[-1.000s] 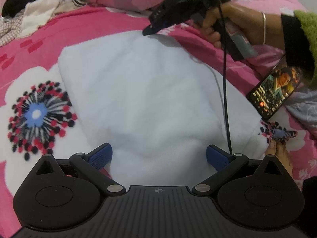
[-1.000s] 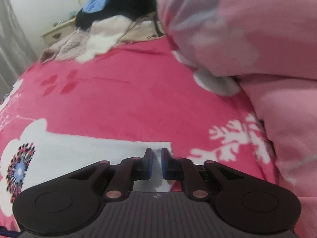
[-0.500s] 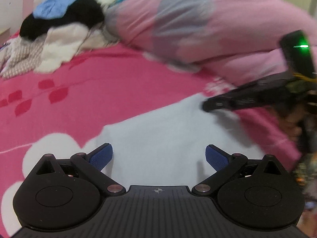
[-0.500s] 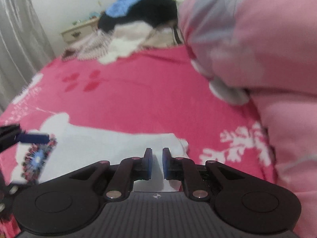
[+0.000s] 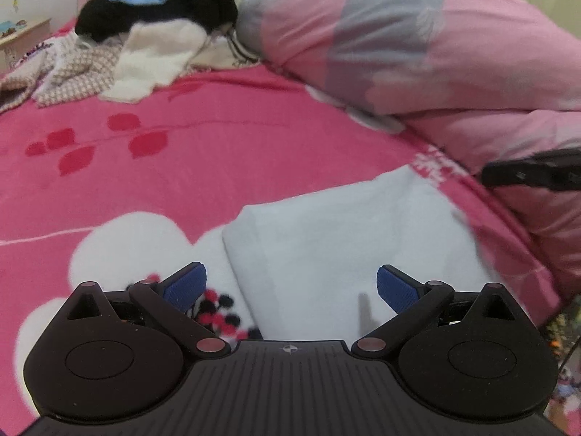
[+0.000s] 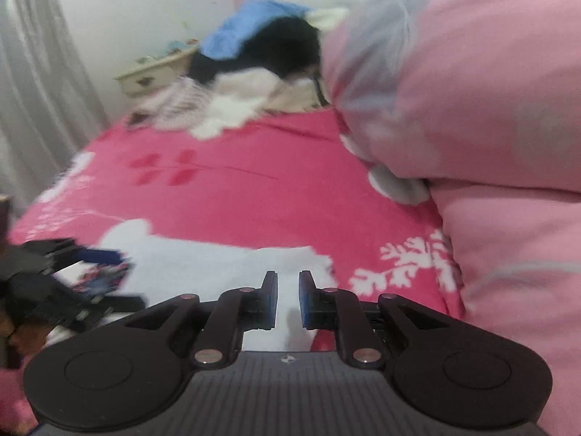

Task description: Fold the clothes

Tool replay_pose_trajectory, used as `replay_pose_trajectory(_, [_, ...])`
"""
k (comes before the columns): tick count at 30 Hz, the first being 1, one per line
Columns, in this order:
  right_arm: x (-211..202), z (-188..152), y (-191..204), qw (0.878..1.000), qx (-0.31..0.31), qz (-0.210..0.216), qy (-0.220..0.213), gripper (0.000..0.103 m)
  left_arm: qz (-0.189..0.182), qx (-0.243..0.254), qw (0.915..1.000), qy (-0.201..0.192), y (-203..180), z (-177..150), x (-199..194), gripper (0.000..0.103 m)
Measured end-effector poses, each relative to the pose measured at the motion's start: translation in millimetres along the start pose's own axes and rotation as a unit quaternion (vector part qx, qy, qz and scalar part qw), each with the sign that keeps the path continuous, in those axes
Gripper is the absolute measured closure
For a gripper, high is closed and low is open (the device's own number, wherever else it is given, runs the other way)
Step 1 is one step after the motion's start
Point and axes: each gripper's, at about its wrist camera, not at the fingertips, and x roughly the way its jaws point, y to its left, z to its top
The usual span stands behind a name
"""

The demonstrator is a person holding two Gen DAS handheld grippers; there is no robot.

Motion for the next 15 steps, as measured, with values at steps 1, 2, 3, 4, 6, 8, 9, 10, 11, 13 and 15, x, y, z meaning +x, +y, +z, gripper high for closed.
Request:
replay_pose_trajectory(1, [-10.9, -5.2, 7.2, 1.000, -0.005, 0.008, 0.006, 0.089, -0.008, 0.001, 1.0000, 0.004, -3.0, -2.1, -8.0, 0.002])
replay_pose_trajectory(2, [-21.2, -11.0, 14.9, 1.000, -0.010, 0.017, 0.013, 0.087, -0.016, 0.002, 0.9998, 0.008, -6.1, -4.3, -15.8, 0.002])
replay_pose_trajectory(3, [-31.5, -16.8, 22.5, 0.999, -0.015, 0.026, 0.020, 0.087, -0.021, 0.008, 0.9996, 0.016, -9.9, -7.4, -22.1, 0.002])
replay_pose_trajectory(4, [-38.3, -26.1, 32.2, 0.999, -0.018, 0.038, 0.029, 0.087, -0.026, 0.017, 0.9993, 0.023, -15.2, -11.8, -28.4, 0.002])
replay_pose_trajectory(6, [-45.9, -46.9, 52.4, 0.997, -0.023, 0.059, 0.049, 0.087, -0.040, 0.036, 0.9977, 0.041, -28.6, -25.4, -41.9, 0.002])
replay_pose_trajectory(8, [-45.8, -68.7, 72.6, 0.995, -0.031, 0.070, 0.071, 0.087, -0.049, 0.056, 0.9956, 0.058, -43.9, -39.6, -51.5, 0.002])
replay_pose_trajectory(9, [-43.3, -80.1, 81.7, 0.994, -0.036, 0.070, 0.082, 0.087, -0.052, 0.067, 0.9942, 0.067, -52.2, -47.0, -54.9, 0.002])
replay_pose_trajectory(10, [-38.6, -91.0, 89.3, 0.992, -0.040, 0.073, 0.097, 0.087, -0.048, 0.084, 0.9926, 0.073, -60.8, -54.4, -57.5, 0.002])
replay_pose_trajectory(11, [-32.5, -100.3, 94.3, 0.991, -0.039, 0.070, 0.109, 0.087, -0.042, 0.109, 0.9900, 0.079, -71.2, -62.6, -58.6, 0.002])
replay_pose_trajectory(13, [-21.2, -115.0, 101.7, 0.989, -0.041, 0.061, 0.130, 0.087, -0.031, 0.146, 0.9852, 0.084, -84.9, -75.2, -56.5, 0.002])
replay_pose_trajectory(15, [-12.3, -123.3, 104.1, 0.988, -0.042, 0.053, 0.137, 0.087, -0.024, 0.177, 0.9795, 0.092, -96.4, -87.2, -52.2, 0.002])
